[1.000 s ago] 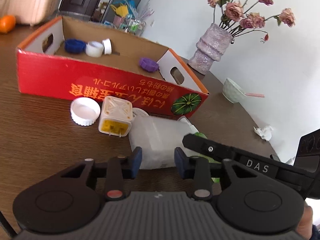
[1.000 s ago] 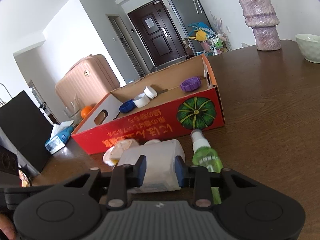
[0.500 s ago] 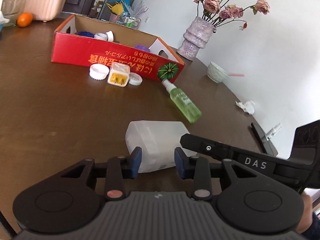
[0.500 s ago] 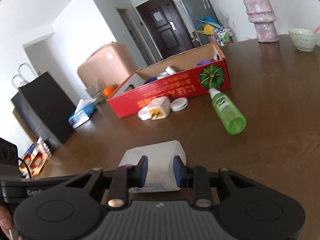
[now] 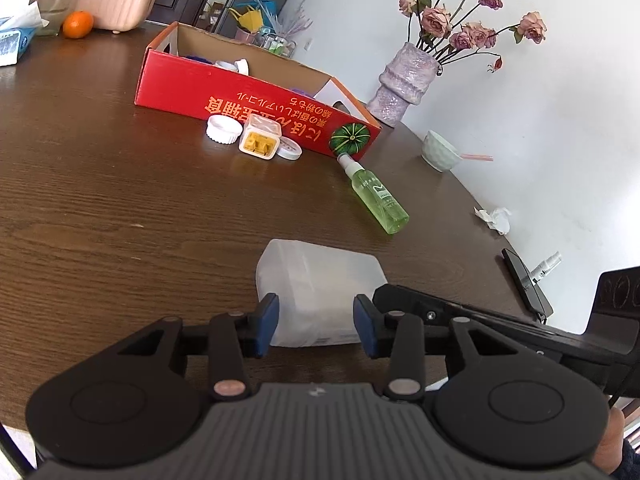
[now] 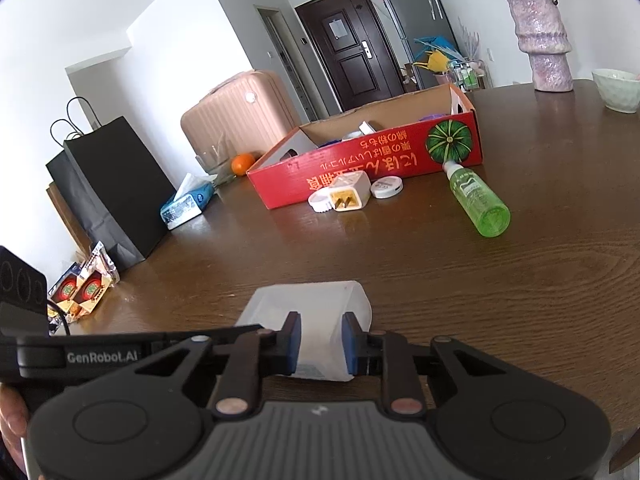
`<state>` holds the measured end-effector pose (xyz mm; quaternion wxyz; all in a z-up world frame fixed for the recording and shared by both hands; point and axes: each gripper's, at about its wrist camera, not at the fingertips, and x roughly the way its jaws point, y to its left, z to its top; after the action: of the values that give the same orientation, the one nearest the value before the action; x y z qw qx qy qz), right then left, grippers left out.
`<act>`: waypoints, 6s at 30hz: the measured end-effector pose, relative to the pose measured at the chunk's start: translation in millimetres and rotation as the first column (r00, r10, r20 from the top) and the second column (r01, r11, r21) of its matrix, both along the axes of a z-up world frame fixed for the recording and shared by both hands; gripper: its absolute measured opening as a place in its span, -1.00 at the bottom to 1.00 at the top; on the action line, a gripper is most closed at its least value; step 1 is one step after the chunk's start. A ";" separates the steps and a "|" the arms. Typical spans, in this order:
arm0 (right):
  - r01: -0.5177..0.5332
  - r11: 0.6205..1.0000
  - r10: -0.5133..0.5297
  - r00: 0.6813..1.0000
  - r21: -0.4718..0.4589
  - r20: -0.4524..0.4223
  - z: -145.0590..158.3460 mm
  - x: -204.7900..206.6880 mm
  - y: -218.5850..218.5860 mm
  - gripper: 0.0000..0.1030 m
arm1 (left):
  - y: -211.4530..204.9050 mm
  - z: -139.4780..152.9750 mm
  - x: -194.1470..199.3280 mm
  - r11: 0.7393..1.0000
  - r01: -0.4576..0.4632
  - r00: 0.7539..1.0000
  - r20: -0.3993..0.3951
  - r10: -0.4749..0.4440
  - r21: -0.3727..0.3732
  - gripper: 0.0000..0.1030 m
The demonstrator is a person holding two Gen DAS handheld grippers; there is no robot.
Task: Organize rigid objects
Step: 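Lift the container with both tools and lower it into the red box, then open both tools and withdraw them from the box, then grasp the large white lid with the left tool while the right tool grasps the green spray bottle, then carry the white lid and green spray bottle over the red box and lower them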
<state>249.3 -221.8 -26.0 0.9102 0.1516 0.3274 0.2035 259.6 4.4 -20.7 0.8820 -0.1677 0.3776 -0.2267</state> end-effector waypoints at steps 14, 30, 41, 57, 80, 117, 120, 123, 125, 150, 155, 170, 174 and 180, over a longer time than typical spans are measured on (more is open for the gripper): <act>0.009 1.000 -0.008 0.995 -0.005 0.098 33.4 39.0 -6.3 -0.58 | -10.6 40.0 49.6 1.000 0.007 0.992 0.127 -0.007 0.000 -0.22; 0.089 0.995 -0.081 0.981 -0.035 0.175 68.1 250.9 -42.5 -0.58 | -65.1 71.5 270.1 1.000 0.019 0.976 0.216 -0.021 0.013 -0.22; 0.119 0.972 -0.089 0.985 -0.205 0.149 12.4 297.1 -36.2 -0.57 | -86.1 14.5 321.7 0.991 0.114 0.987 0.110 -0.121 0.069 -0.18; 0.183 0.976 -0.147 0.955 -0.120 0.259 59.1 227.8 -56.5 -0.24 | -37.3 62.5 232.1 0.951 -0.039 0.953 0.298 -0.057 0.306 0.52; 0.221 0.948 -0.122 0.917 -0.228 0.380 93.0 11.6 -22.7 0.92 | 45.5 87.0 -8.3 0.883 -0.341 0.868 0.469 0.163 0.324 1.00; 0.156 0.953 -0.102 0.973 -0.261 0.209 25.1 -15.8 -8.6 0.94 | 55.5 14.1 -5.9 0.889 -0.292 0.948 0.229 0.220 0.353 1.00; 0.153 0.951 -0.103 0.977 -0.269 0.189 21.2 4.3 -11.3 0.94 | 51.5 12.1 18.1 0.891 -0.286 0.952 0.214 0.221 0.353 1.00; 0.159 0.949 -0.114 0.978 -0.271 0.175 18.3 26.2 -16.1 0.94 | 45.6 11.5 45.2 0.889 -0.281 0.954 0.207 0.217 0.361 1.00; 0.165 0.948 -0.122 0.979 -0.274 0.166 15.7 41.9 -18.9 0.93 | 40.6 11.0 65.8 0.890 -0.272 0.957 0.200 0.210 0.367 1.00; 0.088 0.942 -0.073 0.996 -0.322 0.059 -22.4 166.0 -18.5 -0.41 | -2.7 -21.1 213.5 0.943 -0.169 0.983 0.115 0.141 0.286 -0.88; 0.081 0.942 -0.064 0.996 -0.326 0.060 -21.8 149.6 -16.0 -0.41 | 7.1 -14.0 183.5 0.944 -0.184 0.980 0.121 0.156 0.273 -0.90; 0.081 0.956 -0.043 0.990 -0.281 0.138 15.8 60.6 -5.9 -0.41 | 42.0 40.0 61.6 0.939 -0.258 0.947 0.254 0.198 0.229 -0.90; 0.072 0.959 -0.024 0.984 -0.275 0.176 30.3 43.8 2.7 -0.41 | 46.2 51.7 42.0 0.939 -0.267 0.937 0.284 0.201 0.216 -0.90; 0.064 0.960 -0.005 0.977 -0.274 0.212 44.4 29.4 9.3 -0.41 | 50.5 58.5 29.8 0.939 -0.279 0.930 0.299 0.213 0.201 -0.90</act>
<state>278.7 -212.6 18.4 0.9553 0.0052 0.2524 0.1542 289.4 54.9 37.8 0.9608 -0.0733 0.2527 -0.0872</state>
